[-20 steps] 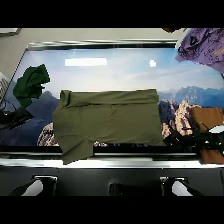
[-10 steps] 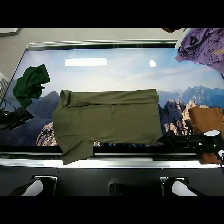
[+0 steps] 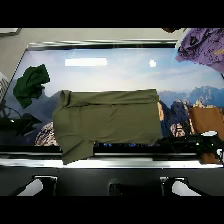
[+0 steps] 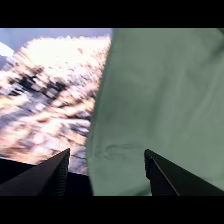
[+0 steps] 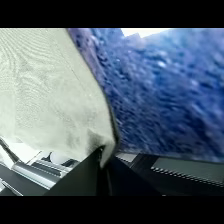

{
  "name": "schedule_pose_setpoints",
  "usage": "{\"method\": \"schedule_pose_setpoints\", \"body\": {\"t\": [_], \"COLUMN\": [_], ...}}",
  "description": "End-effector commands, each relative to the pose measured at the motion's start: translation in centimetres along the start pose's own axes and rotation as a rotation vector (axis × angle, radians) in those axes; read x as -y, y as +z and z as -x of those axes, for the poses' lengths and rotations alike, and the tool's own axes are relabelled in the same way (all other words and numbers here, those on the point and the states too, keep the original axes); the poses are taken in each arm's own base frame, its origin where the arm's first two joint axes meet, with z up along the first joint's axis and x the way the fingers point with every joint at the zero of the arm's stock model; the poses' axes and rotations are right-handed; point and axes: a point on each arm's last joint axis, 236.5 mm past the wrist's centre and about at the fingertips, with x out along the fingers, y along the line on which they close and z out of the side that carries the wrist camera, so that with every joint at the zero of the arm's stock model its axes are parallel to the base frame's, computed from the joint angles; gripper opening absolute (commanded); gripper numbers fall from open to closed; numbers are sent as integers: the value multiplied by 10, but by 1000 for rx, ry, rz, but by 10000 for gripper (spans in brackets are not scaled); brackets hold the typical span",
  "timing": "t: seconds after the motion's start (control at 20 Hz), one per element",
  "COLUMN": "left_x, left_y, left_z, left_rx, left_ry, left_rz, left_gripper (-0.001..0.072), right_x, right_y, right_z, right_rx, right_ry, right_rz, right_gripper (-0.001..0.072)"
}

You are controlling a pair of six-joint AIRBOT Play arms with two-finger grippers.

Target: Fold the clothes and pants, and hang the long-sleeved shirts on hangers.

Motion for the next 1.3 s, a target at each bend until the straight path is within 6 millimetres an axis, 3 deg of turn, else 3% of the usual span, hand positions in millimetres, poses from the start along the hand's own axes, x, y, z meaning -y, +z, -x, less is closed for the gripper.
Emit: {"method": "schedule_pose_setpoints", "body": {"t": [0.0, 0.2, 0.6, 0.9, 1.0, 1.05, 1.1, 1.15, 1.25], "left_x": [1, -9, -12, -9, -6, -5, -3, -1, 7], "left_y": [-24, -42, -47, -58, -58, -58, -57, -55, -49], "left_z": [-38, -66, -73, -91, -97, -99, -99, -99, -98], "left_rx": [-78, -151, -187, -244, -243, -240, -238, -231, -215], "left_ry": [-98, -82, -79, -63, -52, -49, -49, -55, -81], "left_rz": [38, 63, 96, 89, 86, 76, 68, 70, 67], "left_gripper": [541, 539, 532, 515, 422, 314, 130, 18, 17], "right_x": [-2, -4, -4, -4, -4, -4, -5, -6, -13], "right_y": [-3, -8, -8, -8, -8, -8, -7, -7, -4], "right_z": [0, 0, 0, 0, 0, 1, 1, 3, 6], "right_rx": [-14, -34, -35, -35, -35, -33, -29, -24, -9], "right_ry": [7, 16, 17, 17, 18, 17, 17, 18, 24], "right_rz": [2, -16, -21, -20, -20, -19, -16, -12, 12], "right_gripper": [27, 27, 26, 26, 26, 26, 26, 26, 25]}}
